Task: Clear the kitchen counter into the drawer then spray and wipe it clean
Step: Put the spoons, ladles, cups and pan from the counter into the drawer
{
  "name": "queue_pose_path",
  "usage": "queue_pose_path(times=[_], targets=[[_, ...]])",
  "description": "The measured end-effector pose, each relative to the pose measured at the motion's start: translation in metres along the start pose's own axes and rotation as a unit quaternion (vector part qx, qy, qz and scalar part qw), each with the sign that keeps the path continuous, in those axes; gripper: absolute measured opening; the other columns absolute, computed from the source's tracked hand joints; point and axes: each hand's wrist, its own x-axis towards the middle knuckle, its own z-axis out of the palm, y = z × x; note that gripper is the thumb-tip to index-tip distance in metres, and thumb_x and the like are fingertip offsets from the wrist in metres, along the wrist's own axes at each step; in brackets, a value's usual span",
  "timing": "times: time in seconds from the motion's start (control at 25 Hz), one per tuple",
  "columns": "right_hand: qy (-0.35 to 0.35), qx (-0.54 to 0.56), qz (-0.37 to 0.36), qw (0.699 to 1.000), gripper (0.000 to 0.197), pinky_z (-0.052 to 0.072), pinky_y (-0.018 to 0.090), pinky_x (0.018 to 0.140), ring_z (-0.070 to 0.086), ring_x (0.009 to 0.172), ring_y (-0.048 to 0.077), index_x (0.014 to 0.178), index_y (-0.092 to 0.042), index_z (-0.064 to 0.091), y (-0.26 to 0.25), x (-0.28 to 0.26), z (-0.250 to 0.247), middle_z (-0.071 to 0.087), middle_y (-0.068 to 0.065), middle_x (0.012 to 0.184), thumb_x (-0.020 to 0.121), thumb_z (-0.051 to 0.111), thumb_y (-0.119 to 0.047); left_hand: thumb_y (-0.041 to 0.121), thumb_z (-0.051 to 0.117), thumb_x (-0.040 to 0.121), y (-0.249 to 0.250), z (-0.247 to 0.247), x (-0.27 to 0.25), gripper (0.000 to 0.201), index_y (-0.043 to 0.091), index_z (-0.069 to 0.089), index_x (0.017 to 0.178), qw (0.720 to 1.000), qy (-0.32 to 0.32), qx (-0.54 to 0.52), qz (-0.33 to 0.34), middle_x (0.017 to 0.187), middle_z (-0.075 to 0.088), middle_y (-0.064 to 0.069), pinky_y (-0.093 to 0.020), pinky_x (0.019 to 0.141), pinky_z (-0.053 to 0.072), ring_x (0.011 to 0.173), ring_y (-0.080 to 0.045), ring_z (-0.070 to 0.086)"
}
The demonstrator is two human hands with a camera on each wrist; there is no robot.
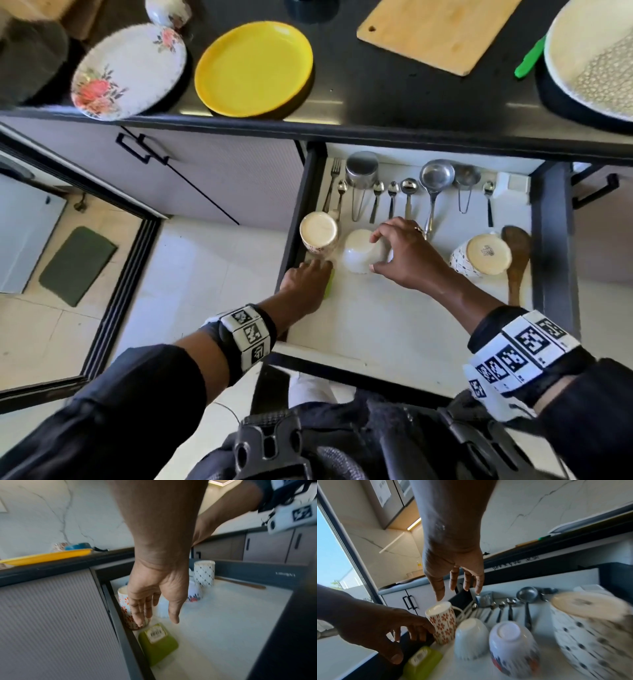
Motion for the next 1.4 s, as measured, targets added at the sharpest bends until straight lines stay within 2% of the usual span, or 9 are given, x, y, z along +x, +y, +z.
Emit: queue_pose_path(times=[0.24,0.4,0.56,0.76,1.0,1.12,1.2,1.32,1.4], targets=[[0.093,0.08,-0.078,0.989,0.028,0.049,0.028,0.081,0.058,0.096,0.013,0.1,-0.025,0.064,-0.096,0.049,-0.007,0.063,-0.006,0.099,0.077,0.08,-0.027,0.045,0.053,0.092,-0.073,-0.061,-0.035,0.021,0.028,0.06,0.103,0.975,0.162,-0.149,-0.005,0.104,0.069,0.001,-0.035,0.076,0.053,0.094,-0.027,0.066],[0.098,0.165,-0.076,0.978,0.026,0.049,0.015,0.07,0.061,0.08,0.002,0.095,-0.026,0.066,-0.165,0.069,0.008,0.066,-0.01,0.089,0.076,0.083,-0.03,0.058,0.05,0.089,-0.164,-0.068,-0.057,0.03,0.029,0.056,0.087,0.933,0.255,-0.253,-0.021,0.083,0.067,0.007,-0.037,0.066,0.055,0.078,-0.023,0.065],[0.193,0.281,-0.047,0.939,0.02,0.047,0.013,0.065,0.06,0.069,0.004,0.087,-0.018,0.068,-0.246,0.102,0.043,0.07,0.001,0.083,0.075,0.084,-0.019,0.061,0.051,0.087,-0.272,-0.044,-0.087,0.03,0.035,0.049,0.072,0.9,0.289,-0.325,-0.038,0.067,0.06,0.011,-0.031,0.061,0.049,0.07,-0.02,0.061],[0.144,0.235,-0.032,0.961,0.022,0.049,0.019,0.067,0.065,0.078,0.013,0.088,-0.019,0.07,-0.349,0.153,0.1,0.071,0.007,0.09,0.074,0.084,-0.028,0.057,0.058,0.087,-0.381,-0.044,-0.12,0.028,0.033,0.055,0.074,0.896,0.297,-0.323,-0.07,0.066,0.058,0.013,-0.03,0.064,0.047,0.075,-0.018,0.062],[0.167,0.306,-0.023,0.937,0.025,0.056,0.038,0.068,0.061,0.07,0.017,0.079,-0.02,0.066,-0.428,0.247,0.083,0.069,0.006,0.083,0.068,0.088,-0.023,0.05,0.061,0.086,-0.477,-0.104,-0.095,0.027,0.028,0.056,0.07,0.873,0.333,-0.34,-0.106,0.08,0.068,0.009,-0.03,0.067,0.045,0.08,-0.019,0.062],[0.176,0.311,-0.002,0.934,0.024,0.056,0.027,0.058,0.061,0.076,0.01,0.083,-0.016,0.066,-0.442,0.303,0.059,0.068,0.001,0.098,0.071,0.087,-0.021,0.048,0.062,0.083,-0.514,-0.139,-0.062,0.026,0.025,0.059,0.072,0.866,0.33,-0.341,-0.158,0.076,0.065,0.005,-0.032,0.069,0.048,0.081,-0.023,0.062],[0.196,0.288,0.007,0.937,0.025,0.053,0.029,0.063,0.056,0.074,0.005,0.085,-0.01,0.066,-0.444,0.353,0.044,0.063,-0.005,0.087,0.073,0.085,-0.019,0.046,0.064,0.082,-0.542,-0.164,-0.03,0.021,0.026,0.061,0.075,0.874,0.319,-0.322,-0.176,0.08,0.066,0.004,-0.032,0.07,0.048,0.082,-0.024,0.061],[0.211,0.214,0.007,0.954,0.026,0.049,0.028,0.06,0.059,0.071,0.015,0.083,-0.009,0.066,-0.442,0.444,0.025,0.064,0.001,0.084,0.071,0.085,-0.021,0.046,0.068,0.08,-0.585,-0.209,0.025,0.021,0.027,0.061,0.073,0.884,0.31,-0.309,-0.166,0.087,0.066,0.002,-0.032,0.072,0.049,0.085,-0.024,0.063],[0.226,0.16,0.034,0.96,0.028,0.045,0.024,0.062,0.062,0.082,0.019,0.083,-0.017,0.062,-0.436,0.499,0.018,0.063,0.005,0.1,0.07,0.084,-0.027,0.044,0.069,0.081,-0.608,-0.237,0.059,0.021,0.025,0.063,0.075,0.889,0.305,-0.304,-0.156,0.087,0.067,0.003,-0.032,0.071,0.05,0.085,-0.023,0.064]])
